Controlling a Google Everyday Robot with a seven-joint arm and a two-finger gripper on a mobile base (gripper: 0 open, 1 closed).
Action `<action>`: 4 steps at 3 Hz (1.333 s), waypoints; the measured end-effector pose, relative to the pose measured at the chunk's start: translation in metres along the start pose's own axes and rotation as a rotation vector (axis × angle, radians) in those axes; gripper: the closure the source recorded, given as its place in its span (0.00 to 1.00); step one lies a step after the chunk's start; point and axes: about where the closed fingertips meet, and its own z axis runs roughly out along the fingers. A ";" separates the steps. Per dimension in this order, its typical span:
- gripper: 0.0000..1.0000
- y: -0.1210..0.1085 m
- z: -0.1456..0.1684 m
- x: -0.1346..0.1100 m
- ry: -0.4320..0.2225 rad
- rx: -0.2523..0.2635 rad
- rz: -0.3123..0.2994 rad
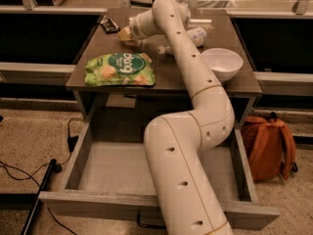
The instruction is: Place rxbar chocolate into top drawer
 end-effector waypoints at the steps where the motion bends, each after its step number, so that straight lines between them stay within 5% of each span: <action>1: 0.98 -0.003 -0.035 -0.028 -0.047 0.004 -0.090; 3: 0.52 -0.010 -0.053 -0.040 -0.072 0.026 -0.119; 4: 0.21 -0.010 -0.049 -0.042 -0.072 0.037 -0.118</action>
Offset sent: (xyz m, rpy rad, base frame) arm -0.0325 -0.0482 0.0843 -0.0191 -0.1997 0.0188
